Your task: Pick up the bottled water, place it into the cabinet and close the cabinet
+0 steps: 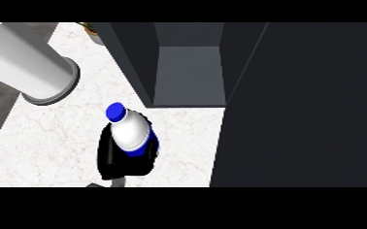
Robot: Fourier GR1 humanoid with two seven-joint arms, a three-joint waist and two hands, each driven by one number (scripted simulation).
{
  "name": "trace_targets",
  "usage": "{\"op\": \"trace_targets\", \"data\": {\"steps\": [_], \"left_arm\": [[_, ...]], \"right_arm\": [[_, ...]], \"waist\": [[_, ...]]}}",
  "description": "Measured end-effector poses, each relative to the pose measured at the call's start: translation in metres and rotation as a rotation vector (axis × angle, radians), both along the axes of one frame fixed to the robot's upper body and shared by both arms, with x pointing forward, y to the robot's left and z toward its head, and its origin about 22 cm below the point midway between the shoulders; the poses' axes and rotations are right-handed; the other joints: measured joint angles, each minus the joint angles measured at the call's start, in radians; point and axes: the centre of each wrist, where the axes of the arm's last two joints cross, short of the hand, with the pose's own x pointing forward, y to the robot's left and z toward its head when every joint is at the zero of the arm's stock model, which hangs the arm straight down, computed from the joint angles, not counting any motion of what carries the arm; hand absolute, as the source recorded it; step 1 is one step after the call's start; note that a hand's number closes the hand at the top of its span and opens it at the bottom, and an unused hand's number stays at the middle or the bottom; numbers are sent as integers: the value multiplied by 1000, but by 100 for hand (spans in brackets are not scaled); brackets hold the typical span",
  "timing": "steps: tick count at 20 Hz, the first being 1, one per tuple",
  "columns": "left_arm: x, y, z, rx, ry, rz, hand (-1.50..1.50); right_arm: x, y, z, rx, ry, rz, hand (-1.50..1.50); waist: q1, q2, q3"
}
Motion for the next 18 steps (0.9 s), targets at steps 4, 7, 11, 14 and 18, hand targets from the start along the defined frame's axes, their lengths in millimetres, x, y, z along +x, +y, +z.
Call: {"op": "trace_targets", "data": {"steps": [4, 7, 11, 14, 18], "left_arm": [[12, -17, 19, 12, -7, -9, 150], [20, -32, 34, 22, 0, -12, 150], [41, -43, 52, 44, -21, -9, 150], [52, -52, 58, 64, -35, 19, 150], [74, -60, 70, 98, -26, 44, 150]], "right_arm": [[-3, -1, -2, -2, 1, 1, -150], [-2, 2, 1, 3, 8, 11, -150], [-3, 1, -3, -1, -1, 13, -150], [-3, 0, -5, -1, -10, 8, -150], [-3, -2, -4, 0, -9, 2, -150]], "waist": [[-2, 0, 0], [-2, 0, 0], [-4, 1, 0], [-5, 2, 0], [-7, 2, 0]]}}
